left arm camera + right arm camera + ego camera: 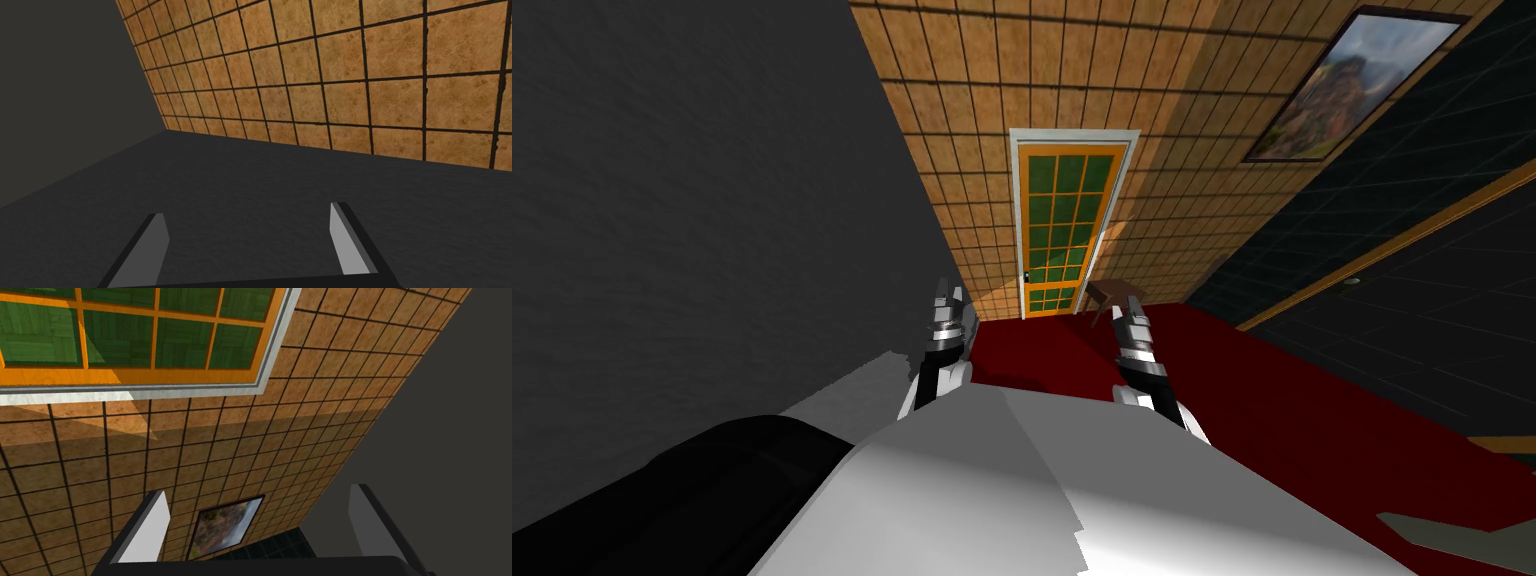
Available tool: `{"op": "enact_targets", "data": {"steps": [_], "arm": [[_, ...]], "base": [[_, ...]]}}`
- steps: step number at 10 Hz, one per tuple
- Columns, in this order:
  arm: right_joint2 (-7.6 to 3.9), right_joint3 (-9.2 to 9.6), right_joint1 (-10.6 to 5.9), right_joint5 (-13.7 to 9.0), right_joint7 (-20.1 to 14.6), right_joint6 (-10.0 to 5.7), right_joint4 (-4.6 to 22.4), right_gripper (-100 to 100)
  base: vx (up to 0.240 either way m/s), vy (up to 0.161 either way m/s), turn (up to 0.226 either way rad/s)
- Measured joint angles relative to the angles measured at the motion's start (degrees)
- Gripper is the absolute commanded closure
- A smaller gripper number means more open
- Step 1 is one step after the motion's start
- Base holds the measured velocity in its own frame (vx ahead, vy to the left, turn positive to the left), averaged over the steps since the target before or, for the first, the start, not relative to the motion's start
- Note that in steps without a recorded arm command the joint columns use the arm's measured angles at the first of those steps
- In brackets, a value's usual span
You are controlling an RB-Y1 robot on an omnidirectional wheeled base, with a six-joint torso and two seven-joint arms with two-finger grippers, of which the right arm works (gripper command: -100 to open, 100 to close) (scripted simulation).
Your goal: Pull the door open
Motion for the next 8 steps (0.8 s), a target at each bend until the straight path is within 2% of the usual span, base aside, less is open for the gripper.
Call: {"op": "enact_targets", "data": {"steps": [3, 8], "arm": [[-0.70, -1.02, -0.84, 1.82, 2.64, -2.14, 3.84, -100], [-1.84, -2.87, -2.01, 5.17, 7.51, -5.19, 9.74, -100]], "base": [[0.195, 0.088, 0.022], [0.148, 0.068, 0.016]]}}
